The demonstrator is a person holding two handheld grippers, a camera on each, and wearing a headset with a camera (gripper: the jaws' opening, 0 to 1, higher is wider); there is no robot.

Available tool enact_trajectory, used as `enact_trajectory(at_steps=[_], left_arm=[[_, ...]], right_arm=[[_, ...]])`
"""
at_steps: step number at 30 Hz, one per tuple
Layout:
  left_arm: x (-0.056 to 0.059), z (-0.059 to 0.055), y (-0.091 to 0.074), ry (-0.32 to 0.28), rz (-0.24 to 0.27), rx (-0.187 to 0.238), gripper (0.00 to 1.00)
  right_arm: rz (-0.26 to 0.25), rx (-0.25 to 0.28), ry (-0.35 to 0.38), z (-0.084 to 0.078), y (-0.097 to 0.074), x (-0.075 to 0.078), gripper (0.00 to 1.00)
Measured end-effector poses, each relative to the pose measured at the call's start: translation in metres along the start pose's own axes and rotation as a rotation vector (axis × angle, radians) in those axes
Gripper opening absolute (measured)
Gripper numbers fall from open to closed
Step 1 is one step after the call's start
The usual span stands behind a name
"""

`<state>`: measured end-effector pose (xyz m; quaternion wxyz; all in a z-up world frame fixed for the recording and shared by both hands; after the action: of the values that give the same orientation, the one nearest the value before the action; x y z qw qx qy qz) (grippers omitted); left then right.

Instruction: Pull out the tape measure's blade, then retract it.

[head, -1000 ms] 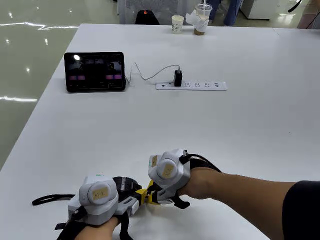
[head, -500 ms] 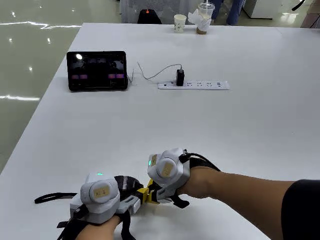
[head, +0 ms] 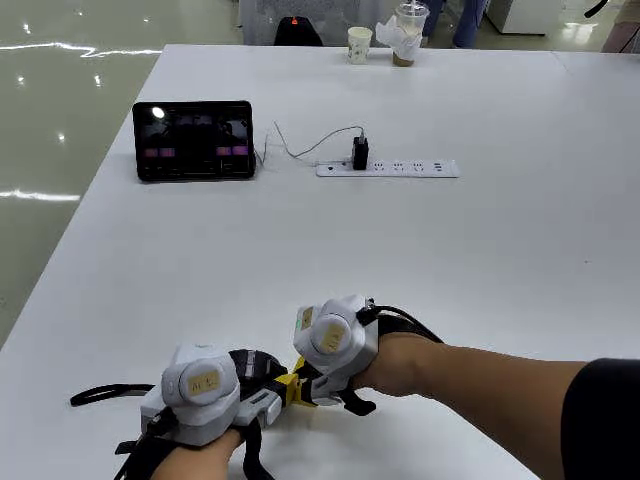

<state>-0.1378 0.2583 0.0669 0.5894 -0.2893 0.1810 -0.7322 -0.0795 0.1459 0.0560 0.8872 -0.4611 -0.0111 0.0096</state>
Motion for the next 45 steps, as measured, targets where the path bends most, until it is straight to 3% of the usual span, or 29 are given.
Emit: enact_trajectory(at_steps=[11, 21, 32, 41, 45], left_arm=[[0.001, 0.000, 0.001, 0.016, 0.012, 0.010, 0.64], [-0.001, 0.002, 0.001, 0.013, -0.013, -0.014, 0.64], [-0.002, 0.003, 0.001, 0.010, -0.037, -0.031, 0.64], [-0.008, 0.005, -0.002, 0.011, -0.087, -0.057, 0.62], [-0.012, 0.008, -0.005, 0.022, -0.098, -0.058, 0.66]], right_arm=[[-0.024, 0.003, 0.000, 0.000, 0.000, -0.002, 0.13], [-0.055, -0.010, 0.036, -0.011, -0.009, -0.005, 0.12], [-0.062, 0.001, 0.049, -0.007, -0.011, -0.004, 0.13], [-0.094, 0.036, 0.088, -0.011, -0.028, -0.001, 0.15], [-0.120, 0.060, 0.113, -0.015, -0.040, 0.001, 0.16]])
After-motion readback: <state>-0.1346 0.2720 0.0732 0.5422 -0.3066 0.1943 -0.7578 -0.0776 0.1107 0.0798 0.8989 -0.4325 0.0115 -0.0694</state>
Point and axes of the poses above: the centre of the closed fingertips' face, and the gripper's own axes: y roughly forward along the fingers, x roughly to its right, z roughly out of its top, the point moved 9 cm from there along -y, roughly backward along the fingers, and after that the axes turned 4 degrees about -z, right-handed, at the moved point
